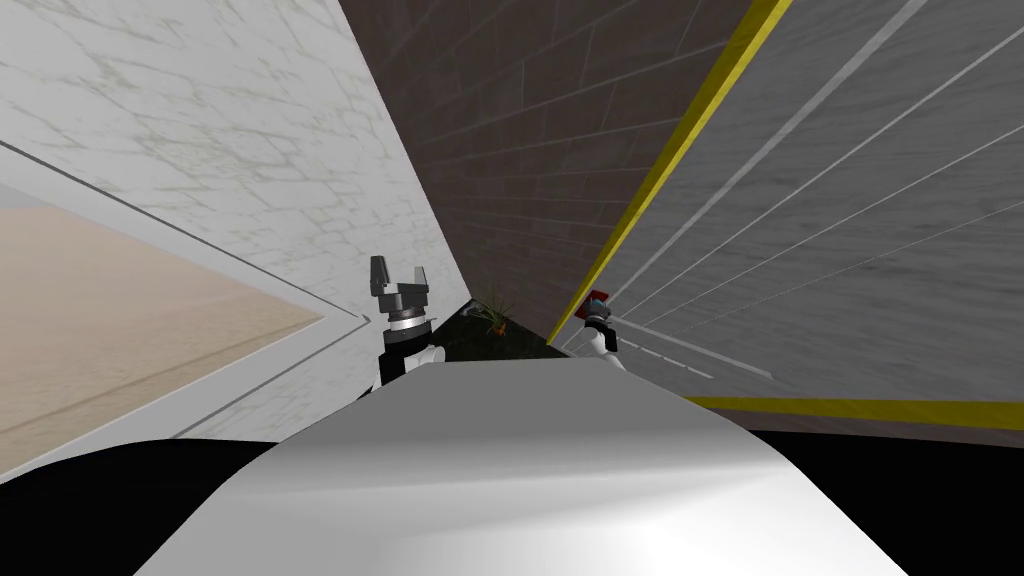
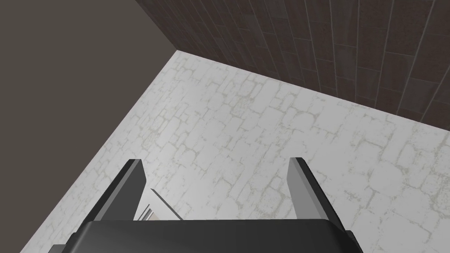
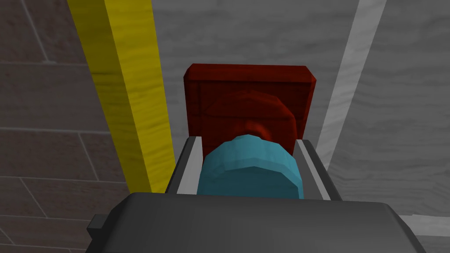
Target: Pull the door open
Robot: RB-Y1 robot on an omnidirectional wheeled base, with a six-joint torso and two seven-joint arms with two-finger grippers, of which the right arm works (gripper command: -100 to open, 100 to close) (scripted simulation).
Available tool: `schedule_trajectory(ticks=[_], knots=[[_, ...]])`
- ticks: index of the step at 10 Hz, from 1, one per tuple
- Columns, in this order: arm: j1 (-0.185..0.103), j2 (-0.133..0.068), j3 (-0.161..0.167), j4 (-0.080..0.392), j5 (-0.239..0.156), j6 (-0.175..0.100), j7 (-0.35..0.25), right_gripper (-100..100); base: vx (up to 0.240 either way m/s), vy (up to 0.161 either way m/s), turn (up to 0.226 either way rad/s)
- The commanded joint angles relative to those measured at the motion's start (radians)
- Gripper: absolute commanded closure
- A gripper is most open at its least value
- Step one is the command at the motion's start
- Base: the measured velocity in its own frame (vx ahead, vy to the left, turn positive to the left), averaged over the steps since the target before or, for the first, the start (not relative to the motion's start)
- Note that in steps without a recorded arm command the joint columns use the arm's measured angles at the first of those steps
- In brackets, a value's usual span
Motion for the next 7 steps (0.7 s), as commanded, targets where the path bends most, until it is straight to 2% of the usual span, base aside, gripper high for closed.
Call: schedule_trajectory(ticks=[1, 2, 3, 5, 7], knots=[[-0.001, 0.001, 0.001, -0.001, 0.0, -0.001, -0.001, 100, 0.0, 0.0, 0.0], [-0.001, 0.001, 0.001, -0.001, 0.0, -0.001, -0.001, 100, 0.0, 0.0, 0.0], [0.004, -0.006, 0.013, -0.006, 0.003, 0.004, -0.011, 100, -0.156, -0.005, 0.069], [0.01, -0.016, 0.031, -0.015, 0.008, 0.008, -0.027, 100, -0.24, -0.006, 0.112], [0.021, -0.035, 0.064, -0.032, 0.018, 0.017, -0.056, 100, -0.291, -0.018, 0.16]])
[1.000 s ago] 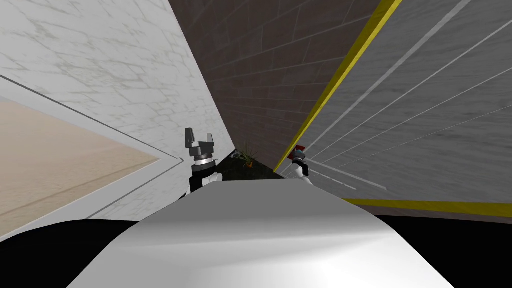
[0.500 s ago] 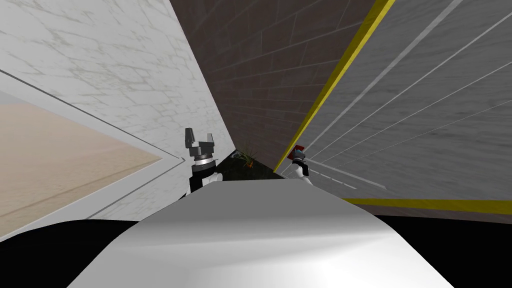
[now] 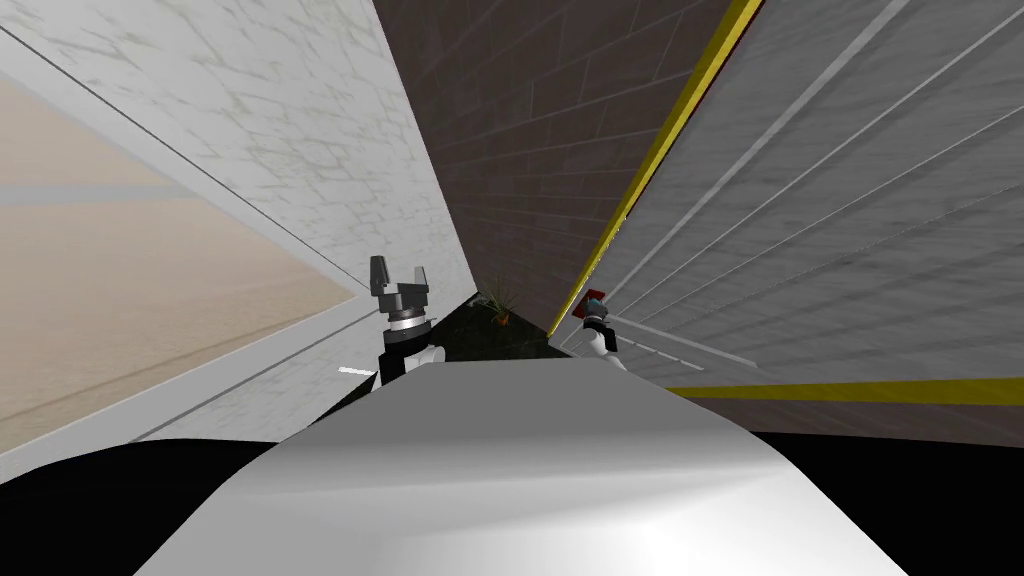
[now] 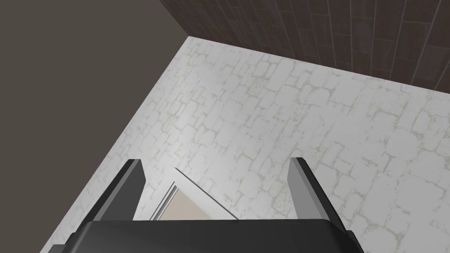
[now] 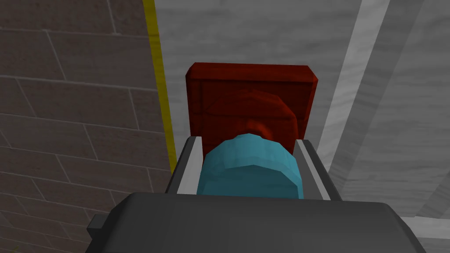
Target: Pull the door open
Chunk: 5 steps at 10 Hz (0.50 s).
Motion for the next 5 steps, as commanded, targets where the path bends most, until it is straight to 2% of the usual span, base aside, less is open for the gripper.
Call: schedule_trajectory(ticks=[1, 3, 4, 5], knots=[[0.009, -0.014, 0.029, -0.015, 0.007, 0.01, -0.027, 100, -0.301, -0.009, 0.145], [0.016, -0.026, 0.051, -0.026, 0.013, 0.015, -0.047, 100, -0.268, -0.028, 0.118], [0.017, -0.025, 0.047, -0.017, 0.013, 0.01, -0.045, 100, -0.118, -0.005, 0.034], [0.024, -0.034, 0.064, -0.023, 0.017, 0.013, -0.059, 100, -0.163, -0.012, 0.119]])
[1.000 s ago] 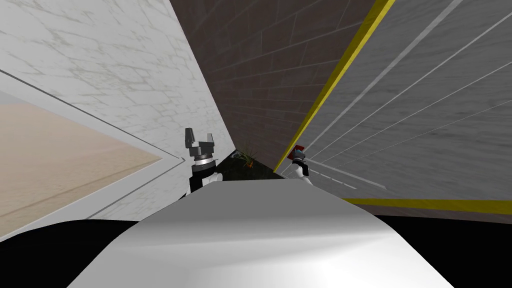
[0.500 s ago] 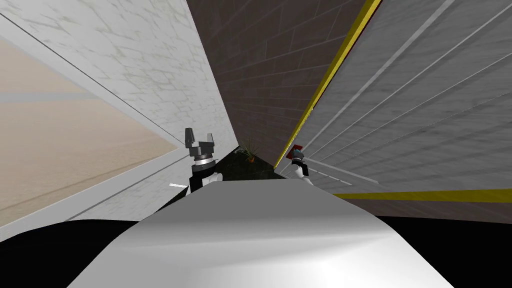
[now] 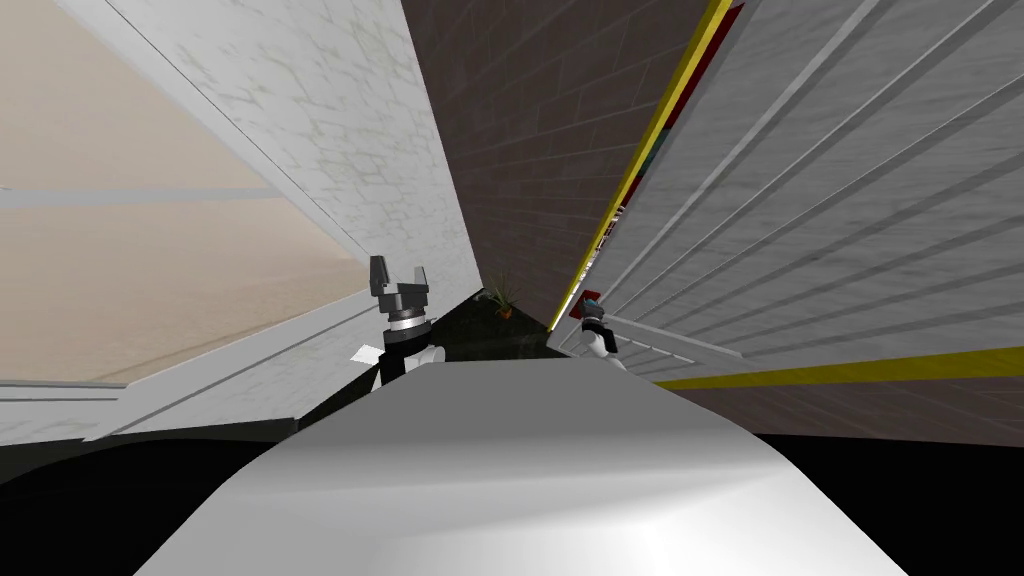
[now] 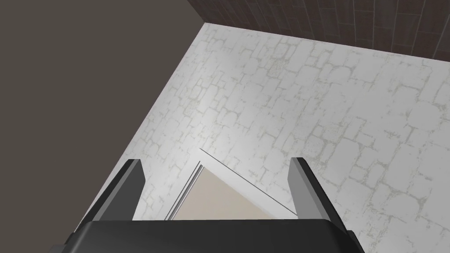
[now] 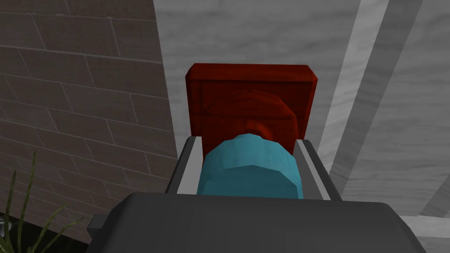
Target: Pull the door open
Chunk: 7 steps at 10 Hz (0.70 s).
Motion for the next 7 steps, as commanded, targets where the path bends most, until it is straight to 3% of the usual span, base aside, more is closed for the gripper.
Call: schedule_trajectory(ticks=[1, 7], knots=[[0.004, -0.01, 0.015, -0.008, 0.004, 0.0, -0.013, 100, -0.234, -0.032, 0.124], [0.029, -0.066, 0.084, -0.047, 0.021, -0.004, -0.078, 100, -0.26, -0.027, 0.135]])
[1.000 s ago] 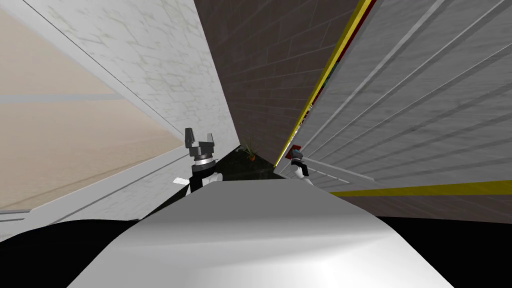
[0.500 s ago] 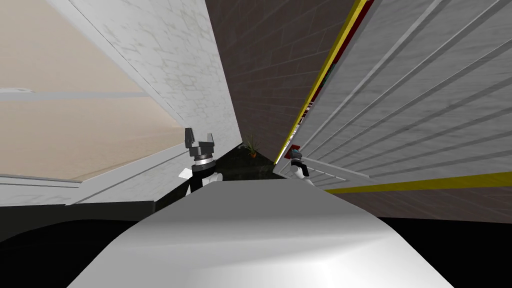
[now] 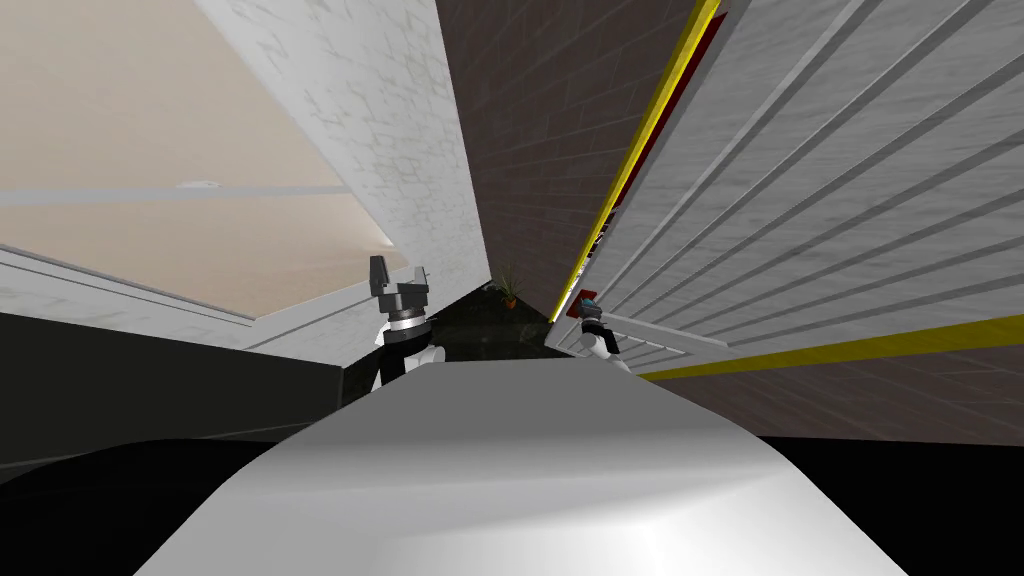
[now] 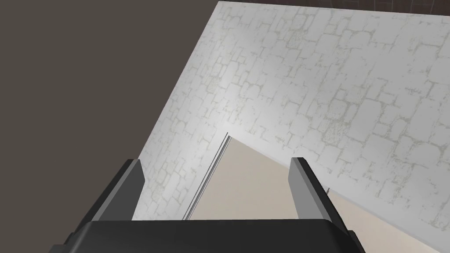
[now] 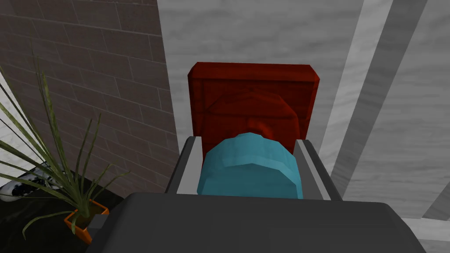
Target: Pull the door open
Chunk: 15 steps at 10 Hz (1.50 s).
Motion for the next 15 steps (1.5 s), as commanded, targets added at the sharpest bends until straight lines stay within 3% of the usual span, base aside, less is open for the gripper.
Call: schedule_trajectory(ticks=[1, 2, 11, 13, 15], knots=[[0.004, -0.008, 0.013, -0.01, 0.003, 0.0, -0.012, 100, -0.247, -0.027, 0.074], [0.005, -0.005, 0.008, -0.008, 0.001, 0.002, -0.006, 100, -0.108, -0.014, 0.028], [0.045, -0.086, 0.096, -0.051, 0.026, -0.024, -0.098, 100, -0.218, -0.033, 0.127], [0.047, -0.089, 0.096, -0.053, 0.025, -0.021, -0.098, 100, -0.148, -0.016, 0.052], [0.055, -0.104, 0.113, -0.058, 0.032, -0.027, -0.118, 100, -0.166, -0.043, 0.117]])
